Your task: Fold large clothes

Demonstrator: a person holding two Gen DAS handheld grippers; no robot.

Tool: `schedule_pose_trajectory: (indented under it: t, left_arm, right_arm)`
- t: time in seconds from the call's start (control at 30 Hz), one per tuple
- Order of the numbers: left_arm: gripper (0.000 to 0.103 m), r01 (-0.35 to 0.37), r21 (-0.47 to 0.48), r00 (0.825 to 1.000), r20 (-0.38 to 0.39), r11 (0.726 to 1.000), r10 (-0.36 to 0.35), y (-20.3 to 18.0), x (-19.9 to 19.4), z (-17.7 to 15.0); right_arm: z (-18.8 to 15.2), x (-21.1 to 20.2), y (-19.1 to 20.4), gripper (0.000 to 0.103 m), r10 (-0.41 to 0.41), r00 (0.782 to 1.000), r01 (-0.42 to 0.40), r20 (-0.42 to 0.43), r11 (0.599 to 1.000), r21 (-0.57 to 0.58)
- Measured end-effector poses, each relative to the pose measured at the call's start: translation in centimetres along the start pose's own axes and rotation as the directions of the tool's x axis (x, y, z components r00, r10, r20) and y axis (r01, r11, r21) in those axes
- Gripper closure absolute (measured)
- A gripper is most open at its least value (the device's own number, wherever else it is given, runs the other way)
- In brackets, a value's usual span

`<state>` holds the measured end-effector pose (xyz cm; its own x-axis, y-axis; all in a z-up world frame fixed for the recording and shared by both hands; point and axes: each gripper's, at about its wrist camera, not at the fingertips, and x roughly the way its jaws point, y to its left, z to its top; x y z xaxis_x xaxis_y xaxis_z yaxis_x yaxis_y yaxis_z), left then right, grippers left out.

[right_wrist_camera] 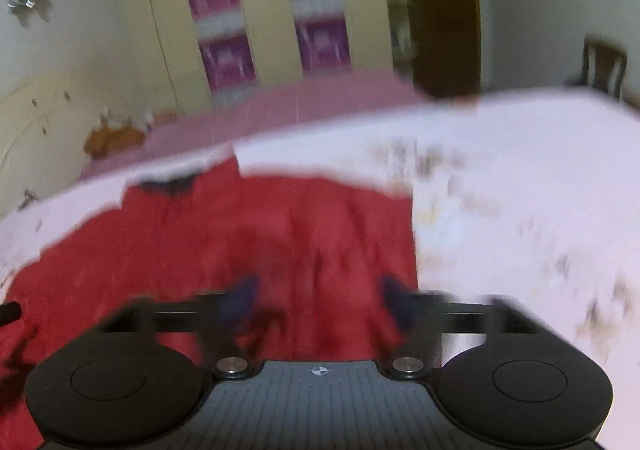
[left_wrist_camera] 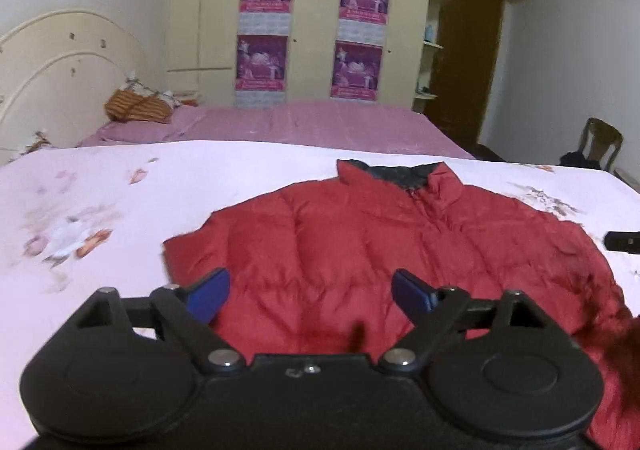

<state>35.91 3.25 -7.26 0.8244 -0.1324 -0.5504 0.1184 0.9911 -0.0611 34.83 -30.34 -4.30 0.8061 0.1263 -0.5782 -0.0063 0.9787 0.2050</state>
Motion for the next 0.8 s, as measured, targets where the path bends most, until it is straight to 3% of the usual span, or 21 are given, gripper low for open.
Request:
schedule_pose_trajectory:
  t: [0.03, 0.13, 0.23, 0.3, 0.4, 0.43, 0.5, 0.63, 0.7, 0.8]
  left_arm:
    - [0.026, 0.014, 0.012, 1.0, -0.011, 1.0, -0.014, -0.4, 0.9, 0.4]
    - [0.029, 0.03, 0.07, 0.998, -0.066, 0.997, -0.025, -1.8, 4.2, 0.8]
    - [0.025, 0.019, 0.078, 0.995, -0.099, 0.997, -0.011, -1.3, 6.7, 0.2]
    - [0.025, 0.005, 0.059, 0.994, -0.105, 0.998, 0.002, -0.1, 7.1, -0.3]
    - [0.025, -0.008, 0.036, 0.994, -0.107, 0.999, 0.012, 1.4, 6.3, -0.6]
    - [0.03, -0.013, 0.035, 0.995, -0.103, 0.999, 0.016, 1.5, 5.7, -0.5]
    - [0.03, 0.019, 0.036, 0.998, -0.064, 0.999, -0.017, 1.1, 3.5, -0.5]
    - [0.029, 0.069, 0.086, 0.997, -0.023, 0.994, -0.067, -1.5, 0.0, -1.1]
    - [0.029, 0.088, 0.107, 0.996, -0.03, 0.99, -0.086, -2.8, -0.6, -1.9]
    - [0.03, 0.074, 0.136, 0.994, -0.085, 0.988, -0.062, -3.6, 0.4, -3.2]
  right_arm:
    - [0.4, 0.7, 0.7, 0.028, 0.022, 1.0, -0.022, -0.012, 1.0, -0.015]
    - [0.7, 4.3, 3.7, 0.055, 0.091, 0.993, -0.097, -0.077, 0.992, -0.083]
    - [-0.2, 7.6, 5.1, 0.055, 0.057, 0.99, -0.076, -0.13, 0.987, -0.144]
    - [-0.7, 9.0, 4.3, 0.055, -0.011, 0.989, -0.01, -0.145, 0.989, -0.148]
    - [-1.3, 8.6, 2.5, 0.055, 0.002, 0.988, -0.022, -0.153, 0.992, -0.126]
    - [-1.4, 8.4, 2.7, 0.055, -0.01, 0.988, -0.013, -0.153, 0.989, -0.145]
    - [-1.1, 6.8, 3.1, 0.055, -0.02, 0.991, 0.001, -0.133, 0.99, -0.141]
    - [-0.9, 2.6, 4.4, 0.054, 0.038, 0.997, -0.048, -0.071, 0.989, -0.139]
    - [-1.7, 1.4, 5.2, 0.054, 0.052, 0.996, -0.063, -0.076, 0.986, -0.156]
    - [-3.0, 2.5, 6.0, 0.054, -0.004, 0.992, -0.023, -0.126, 0.977, -0.212]
